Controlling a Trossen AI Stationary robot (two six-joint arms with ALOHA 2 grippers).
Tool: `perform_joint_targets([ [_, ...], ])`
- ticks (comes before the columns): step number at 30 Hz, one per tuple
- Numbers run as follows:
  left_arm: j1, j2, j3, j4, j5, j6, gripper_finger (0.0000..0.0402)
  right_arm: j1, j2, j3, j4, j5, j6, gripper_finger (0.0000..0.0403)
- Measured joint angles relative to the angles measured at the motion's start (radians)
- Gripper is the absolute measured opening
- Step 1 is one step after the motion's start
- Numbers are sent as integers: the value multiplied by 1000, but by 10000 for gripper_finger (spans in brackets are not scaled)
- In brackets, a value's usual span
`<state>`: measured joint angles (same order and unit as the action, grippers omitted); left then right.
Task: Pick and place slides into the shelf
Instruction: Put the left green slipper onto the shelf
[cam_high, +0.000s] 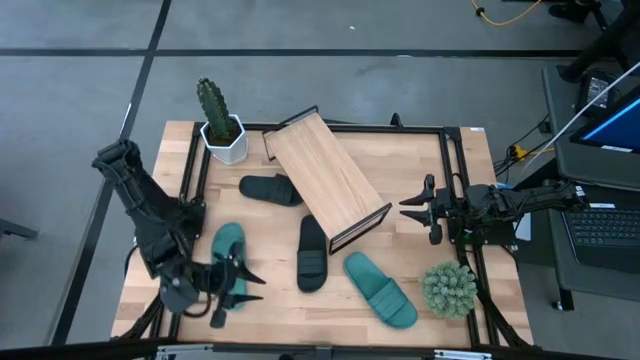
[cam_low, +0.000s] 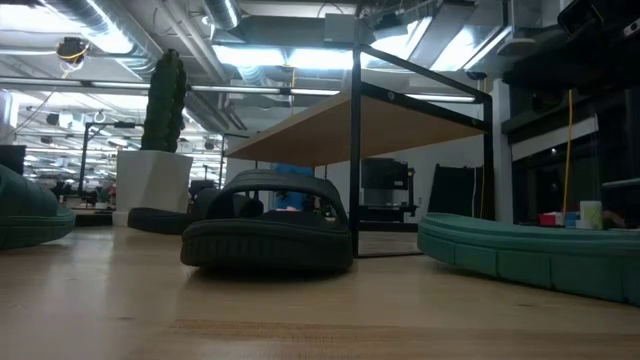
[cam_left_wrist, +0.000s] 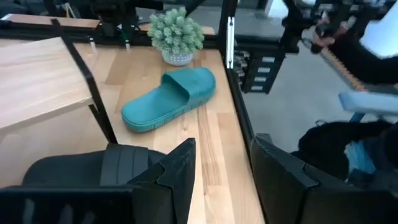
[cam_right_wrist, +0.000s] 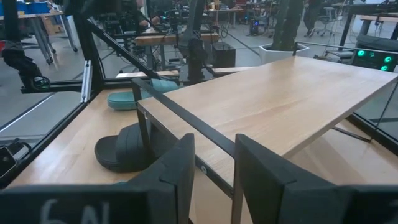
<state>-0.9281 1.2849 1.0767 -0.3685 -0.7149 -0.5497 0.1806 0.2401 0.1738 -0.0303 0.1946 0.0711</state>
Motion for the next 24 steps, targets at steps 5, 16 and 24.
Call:
perform_joint_targets([
  [5, -9, 105, 169, -170, -27, -85, 146, 0, 0, 0, 0, -76, 5, 117],
  [16, -8, 321, 461, -754, 29, -528, 146, 0, 0, 0, -19, -91, 4, 117],
  [24, 10, 424, 481, -1058, 208, -742, 146, 0, 0, 0, -21, -91, 2, 117],
])
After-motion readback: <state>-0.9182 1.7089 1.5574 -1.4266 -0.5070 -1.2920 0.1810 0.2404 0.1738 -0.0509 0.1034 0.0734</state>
